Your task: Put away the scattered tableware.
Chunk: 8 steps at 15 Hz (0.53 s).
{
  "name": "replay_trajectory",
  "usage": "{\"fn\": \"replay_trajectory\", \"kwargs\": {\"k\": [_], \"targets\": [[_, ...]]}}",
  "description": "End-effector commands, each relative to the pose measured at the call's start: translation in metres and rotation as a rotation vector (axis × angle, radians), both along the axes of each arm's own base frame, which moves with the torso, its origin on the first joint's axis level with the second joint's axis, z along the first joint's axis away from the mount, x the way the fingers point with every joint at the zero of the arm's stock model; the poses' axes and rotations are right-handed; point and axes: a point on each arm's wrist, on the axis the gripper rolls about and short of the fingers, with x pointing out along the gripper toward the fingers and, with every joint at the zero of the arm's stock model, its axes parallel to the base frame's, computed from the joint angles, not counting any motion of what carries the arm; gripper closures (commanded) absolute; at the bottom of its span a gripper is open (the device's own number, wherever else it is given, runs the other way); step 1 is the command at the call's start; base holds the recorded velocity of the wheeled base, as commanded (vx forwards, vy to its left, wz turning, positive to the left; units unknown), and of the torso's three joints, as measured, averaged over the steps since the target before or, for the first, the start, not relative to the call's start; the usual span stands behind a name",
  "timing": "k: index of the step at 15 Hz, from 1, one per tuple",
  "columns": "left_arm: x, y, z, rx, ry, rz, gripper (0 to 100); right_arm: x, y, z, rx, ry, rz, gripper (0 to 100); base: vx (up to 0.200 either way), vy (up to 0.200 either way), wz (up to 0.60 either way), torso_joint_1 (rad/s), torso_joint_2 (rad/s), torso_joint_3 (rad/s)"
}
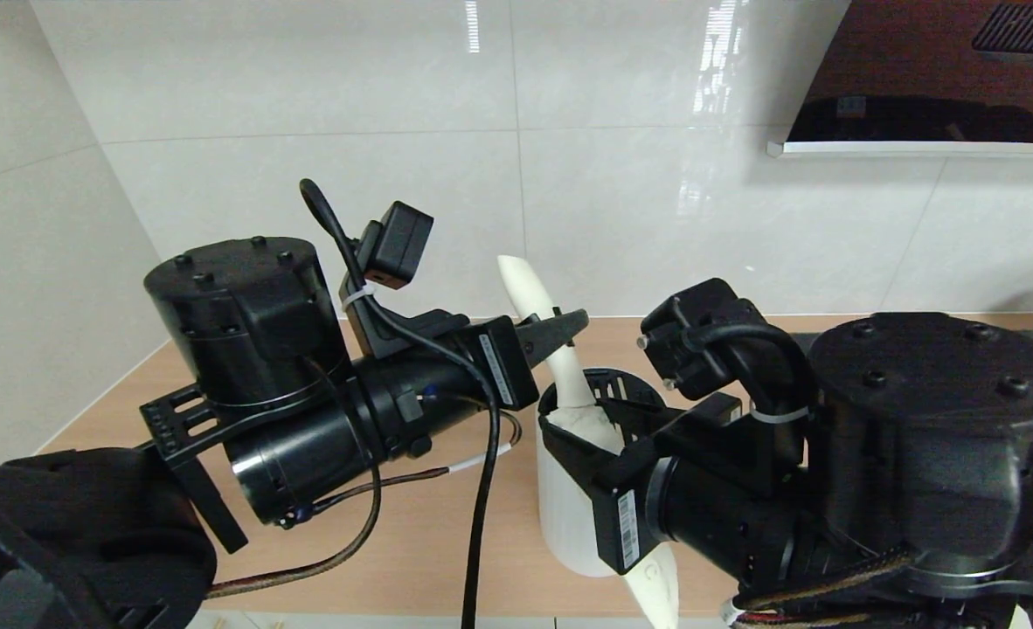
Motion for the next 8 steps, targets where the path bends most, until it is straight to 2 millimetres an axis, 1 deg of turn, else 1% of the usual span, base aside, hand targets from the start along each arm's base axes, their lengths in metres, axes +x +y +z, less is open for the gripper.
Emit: {"fn": "replay_trajectory", "kwargs": {"k": [1, 7, 8], "targets": [[-0.0007, 0.0007, 0.0013, -0.003, -0.003, 0.0, 100, -0.0002, -0.0002, 0.0003, 0.001, -0.001, -0.001, 0, 0.0, 0.0, 0.0, 0.0, 0.0, 0.0], [-0.002, 0.0011, 0.0033, -0.029, -0.033, -0.002, 100, -0.0008, -0.0014, 0.0004, 0.001, -0.001, -0.001, 0, 0.0, 0.0, 0.0, 0.0, 0.0, 0.0], [-0.0021, 0.0013, 0.0049, -0.035, -0.042, -0.002, 100, -0.0024, -0.0056, 0.0045, 0.012, -0.009, -0.009, 0, 0.0, 0.0, 0.0, 0.0, 0.0, 0.0]]}}
